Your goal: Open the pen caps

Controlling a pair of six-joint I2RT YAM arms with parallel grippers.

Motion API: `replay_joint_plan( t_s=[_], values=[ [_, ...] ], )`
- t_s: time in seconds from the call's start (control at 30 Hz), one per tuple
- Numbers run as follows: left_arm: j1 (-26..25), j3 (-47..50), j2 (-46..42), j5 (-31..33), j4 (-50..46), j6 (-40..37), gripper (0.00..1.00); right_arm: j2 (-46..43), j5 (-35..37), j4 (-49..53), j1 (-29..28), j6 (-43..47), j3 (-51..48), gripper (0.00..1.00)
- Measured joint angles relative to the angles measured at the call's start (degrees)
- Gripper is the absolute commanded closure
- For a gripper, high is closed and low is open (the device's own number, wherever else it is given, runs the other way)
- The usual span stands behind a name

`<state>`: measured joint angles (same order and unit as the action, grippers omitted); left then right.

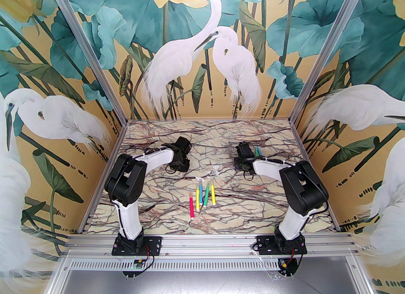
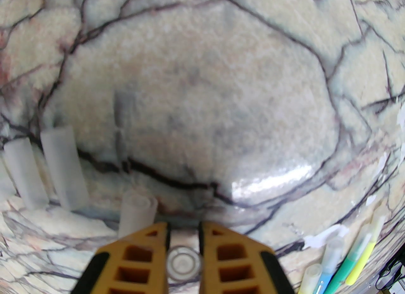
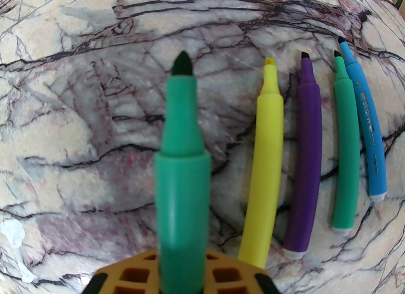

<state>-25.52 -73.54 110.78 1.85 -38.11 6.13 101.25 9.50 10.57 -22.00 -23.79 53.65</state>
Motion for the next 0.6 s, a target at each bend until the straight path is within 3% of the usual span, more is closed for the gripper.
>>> replay_joint_plan(
  t_s=[0.6],
  values=[
    [0.00,-2.08,1.49,2.62,-0.63,-0.22,0.83,0.87,2.14,0.87,0.35,-0.42,0.00,0.76]
  ],
)
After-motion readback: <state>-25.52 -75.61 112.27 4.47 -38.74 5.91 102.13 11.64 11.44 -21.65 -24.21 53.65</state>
